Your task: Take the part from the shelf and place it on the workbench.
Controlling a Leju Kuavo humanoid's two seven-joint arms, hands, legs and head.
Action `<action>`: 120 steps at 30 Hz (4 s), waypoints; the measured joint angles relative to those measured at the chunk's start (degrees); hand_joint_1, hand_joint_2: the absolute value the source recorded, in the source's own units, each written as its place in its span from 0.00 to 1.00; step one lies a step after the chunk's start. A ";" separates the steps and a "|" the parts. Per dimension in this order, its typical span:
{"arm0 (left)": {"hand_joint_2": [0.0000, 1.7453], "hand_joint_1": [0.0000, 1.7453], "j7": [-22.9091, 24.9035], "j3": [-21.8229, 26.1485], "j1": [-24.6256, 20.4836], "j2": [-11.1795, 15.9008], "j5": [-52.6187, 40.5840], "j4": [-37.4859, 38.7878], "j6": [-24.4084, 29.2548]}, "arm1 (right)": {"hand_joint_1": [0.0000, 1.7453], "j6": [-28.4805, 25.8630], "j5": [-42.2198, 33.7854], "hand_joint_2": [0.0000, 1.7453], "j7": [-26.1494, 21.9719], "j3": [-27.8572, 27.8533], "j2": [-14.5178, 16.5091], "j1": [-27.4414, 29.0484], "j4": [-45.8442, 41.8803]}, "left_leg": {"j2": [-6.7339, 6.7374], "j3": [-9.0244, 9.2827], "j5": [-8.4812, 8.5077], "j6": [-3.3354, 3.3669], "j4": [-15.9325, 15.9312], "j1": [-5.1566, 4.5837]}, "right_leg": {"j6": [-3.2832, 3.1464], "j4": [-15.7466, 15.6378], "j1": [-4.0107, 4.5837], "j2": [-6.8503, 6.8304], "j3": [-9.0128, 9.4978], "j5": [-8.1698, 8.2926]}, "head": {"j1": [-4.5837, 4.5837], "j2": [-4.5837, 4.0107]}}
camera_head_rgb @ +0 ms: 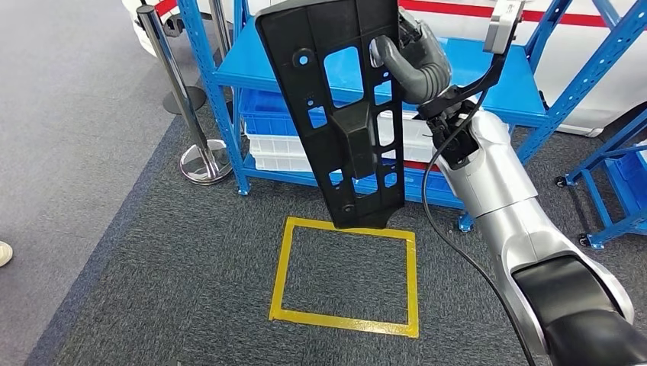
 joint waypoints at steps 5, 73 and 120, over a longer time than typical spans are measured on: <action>1.00 0.00 0.02 -0.02 -0.02 -0.16 -0.01 0.00 0.17 | 1.00 0.06 0.06 1.00 -0.13 0.00 0.01 -0.05 -0.05 | -0.07 -2.20 1.35 -1.02 1.06 -0.10 | -0.69 -14.44 0.23 0.09 9.60 4.53 | -0.01 -0.01; 1.00 0.00 -1.74 -0.58 -0.35 -0.36 -0.77 0.02 -2.37 | 1.00 0.13 2.39 1.00 -1.58 -0.80 -1.44 2.23 -1.65 | 1.02 -1.42 -8.15 -3.28 9.20 0.22 | -3.30 -15.42 0.19 -0.60 4.84 9.38 | 0.01 -0.01; 1.00 0.00 -1.82 -0.91 -0.05 -0.36 0.39 0.04 -2.87 | 1.00 -0.86 2.57 1.00 -2.04 -2.09 -2.77 0.97 -0.28 | -0.15 3.35 -3.08 -0.47 -0.26 0.59 | -0.21 -3.24 -0.09 0.62 -2.77 4.61 | 0.23 0.00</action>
